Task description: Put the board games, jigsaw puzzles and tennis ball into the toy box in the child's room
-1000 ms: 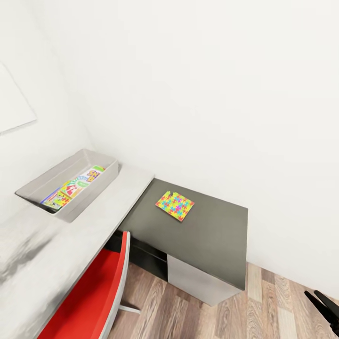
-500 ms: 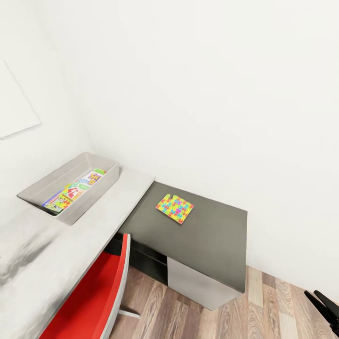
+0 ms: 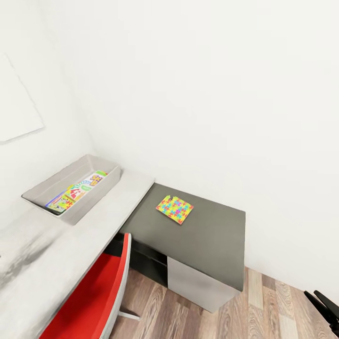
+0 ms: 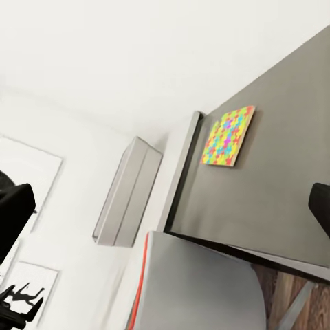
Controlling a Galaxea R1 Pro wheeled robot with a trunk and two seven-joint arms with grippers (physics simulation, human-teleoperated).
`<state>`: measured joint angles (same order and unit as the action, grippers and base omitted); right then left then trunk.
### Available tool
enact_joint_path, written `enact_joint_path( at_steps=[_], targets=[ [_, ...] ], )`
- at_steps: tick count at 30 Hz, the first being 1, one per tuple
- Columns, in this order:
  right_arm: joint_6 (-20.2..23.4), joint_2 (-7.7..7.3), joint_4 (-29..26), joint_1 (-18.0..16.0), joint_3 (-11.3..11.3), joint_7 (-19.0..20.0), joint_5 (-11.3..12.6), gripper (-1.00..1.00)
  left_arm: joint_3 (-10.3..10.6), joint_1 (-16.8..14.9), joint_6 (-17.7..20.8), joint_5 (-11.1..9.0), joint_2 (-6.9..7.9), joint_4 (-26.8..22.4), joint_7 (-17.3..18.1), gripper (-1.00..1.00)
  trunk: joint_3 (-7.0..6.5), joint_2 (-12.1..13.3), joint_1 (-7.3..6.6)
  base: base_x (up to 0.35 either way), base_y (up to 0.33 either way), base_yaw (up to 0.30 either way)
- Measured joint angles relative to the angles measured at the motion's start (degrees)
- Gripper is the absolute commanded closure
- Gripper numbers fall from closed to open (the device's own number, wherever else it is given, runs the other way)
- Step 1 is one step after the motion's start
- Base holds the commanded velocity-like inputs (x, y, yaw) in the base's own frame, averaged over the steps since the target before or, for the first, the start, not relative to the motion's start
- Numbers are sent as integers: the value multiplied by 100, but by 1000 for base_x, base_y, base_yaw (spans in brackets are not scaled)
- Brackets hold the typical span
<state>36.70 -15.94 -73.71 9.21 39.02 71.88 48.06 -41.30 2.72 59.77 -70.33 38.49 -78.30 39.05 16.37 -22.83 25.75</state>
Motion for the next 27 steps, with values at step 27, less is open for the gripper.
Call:
enact_joint_path(
  at_steps=[27],
  targets=[
    [0, 15, -7, 0, -1, 3, 1, -100, 0, 0, 0, 0, -2, 0, 2, -100, -258, 0, 0, -15, 0, 0]
  ],
)
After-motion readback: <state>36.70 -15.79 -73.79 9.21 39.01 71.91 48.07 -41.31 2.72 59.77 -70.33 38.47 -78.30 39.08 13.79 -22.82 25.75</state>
